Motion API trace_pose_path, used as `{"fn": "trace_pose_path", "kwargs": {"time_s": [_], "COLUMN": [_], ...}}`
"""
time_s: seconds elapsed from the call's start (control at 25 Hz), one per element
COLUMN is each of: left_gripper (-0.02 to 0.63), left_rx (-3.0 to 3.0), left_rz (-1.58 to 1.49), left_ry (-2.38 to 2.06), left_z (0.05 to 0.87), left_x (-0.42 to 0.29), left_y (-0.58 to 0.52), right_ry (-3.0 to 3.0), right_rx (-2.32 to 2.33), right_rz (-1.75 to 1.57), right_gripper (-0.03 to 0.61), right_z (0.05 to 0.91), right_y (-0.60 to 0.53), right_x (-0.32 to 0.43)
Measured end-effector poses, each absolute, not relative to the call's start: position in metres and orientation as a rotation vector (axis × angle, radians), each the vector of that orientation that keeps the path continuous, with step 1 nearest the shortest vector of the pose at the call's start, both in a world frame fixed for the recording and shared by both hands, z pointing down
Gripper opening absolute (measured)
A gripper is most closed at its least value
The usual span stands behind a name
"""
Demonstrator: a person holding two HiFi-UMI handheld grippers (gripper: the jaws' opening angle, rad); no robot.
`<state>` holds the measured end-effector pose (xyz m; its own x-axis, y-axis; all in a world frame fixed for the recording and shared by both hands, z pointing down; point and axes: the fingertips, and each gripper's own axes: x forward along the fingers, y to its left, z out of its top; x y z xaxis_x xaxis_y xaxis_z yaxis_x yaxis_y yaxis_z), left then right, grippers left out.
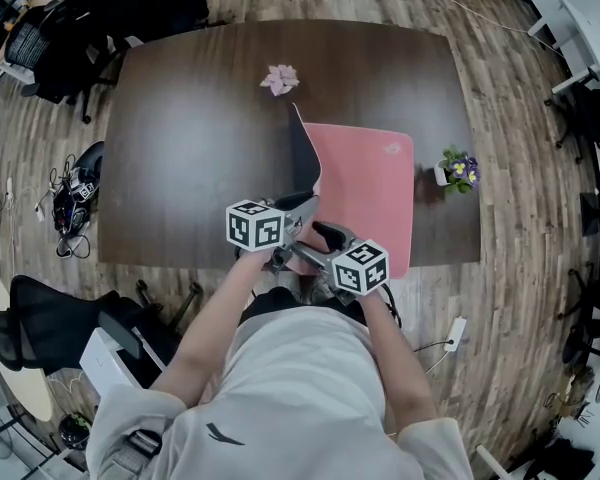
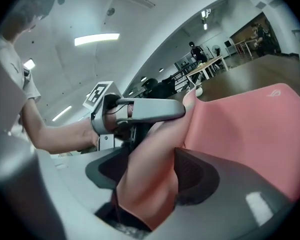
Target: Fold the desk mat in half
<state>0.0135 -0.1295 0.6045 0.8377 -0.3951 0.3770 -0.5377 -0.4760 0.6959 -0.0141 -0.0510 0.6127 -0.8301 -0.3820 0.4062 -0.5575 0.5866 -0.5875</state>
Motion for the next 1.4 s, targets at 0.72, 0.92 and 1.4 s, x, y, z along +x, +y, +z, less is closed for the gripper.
{"fn": "trace_pose_path", "kwargs": {"time_s": [0.72,0.92,1.4], "left_gripper": [0.066,0.071,0.051], "left_rx": [2.098,2.11,2.151], "left_rz": [-0.005,-0.062,-0.17], "left_ry": [-0.513,-0.508,-0.449], "left_z": [0.601,0.586,0.553], "left_x": [0.021,0.021,0.039], "left_y": [-0.127,-0.133,-0.13], "right_ry": [-2.629,-2.643,-2.65], "right_rx": [0.679,0.741,0.871], "right_rz": [1.156,1.112,1.063], "right_gripper": [0.112,0.071,0.067], "right_z": [0.612,0.603,0.586], "right_y": [-0.057,-0.062,-0.062], "right_x": [-0.018,-0.004,0.034]}}
